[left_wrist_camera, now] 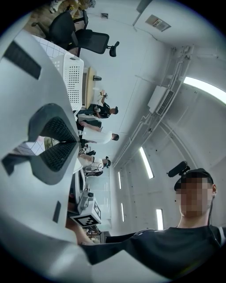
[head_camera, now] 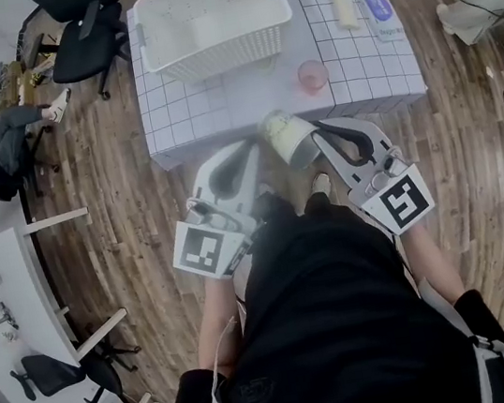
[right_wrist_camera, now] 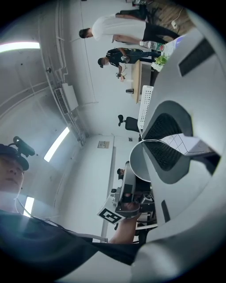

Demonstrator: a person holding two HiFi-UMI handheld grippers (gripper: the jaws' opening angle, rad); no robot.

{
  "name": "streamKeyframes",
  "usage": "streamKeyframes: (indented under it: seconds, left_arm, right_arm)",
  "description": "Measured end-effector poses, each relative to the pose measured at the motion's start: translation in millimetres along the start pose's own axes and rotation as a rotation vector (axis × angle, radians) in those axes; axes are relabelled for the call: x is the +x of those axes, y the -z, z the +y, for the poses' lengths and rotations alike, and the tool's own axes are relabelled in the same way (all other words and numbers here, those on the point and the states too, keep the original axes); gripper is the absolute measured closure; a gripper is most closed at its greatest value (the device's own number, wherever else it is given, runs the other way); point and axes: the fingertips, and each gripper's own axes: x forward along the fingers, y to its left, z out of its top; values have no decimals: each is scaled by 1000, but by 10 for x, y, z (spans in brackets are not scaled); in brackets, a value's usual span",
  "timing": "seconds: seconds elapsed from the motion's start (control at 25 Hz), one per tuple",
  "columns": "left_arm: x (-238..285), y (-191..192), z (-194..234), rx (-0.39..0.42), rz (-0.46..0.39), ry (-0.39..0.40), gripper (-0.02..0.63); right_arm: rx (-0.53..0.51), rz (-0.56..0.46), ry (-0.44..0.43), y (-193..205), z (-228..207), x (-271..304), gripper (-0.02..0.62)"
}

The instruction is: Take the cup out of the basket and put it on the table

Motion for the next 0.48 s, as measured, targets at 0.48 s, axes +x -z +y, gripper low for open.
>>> streamKeyframes:
  seconds: [0.48]
  left_arm:
    - [-84, -23, 157, -26, -4, 32, 597]
  right_arm:
    - [-16, 31, 50, -10, 46, 160, 563]
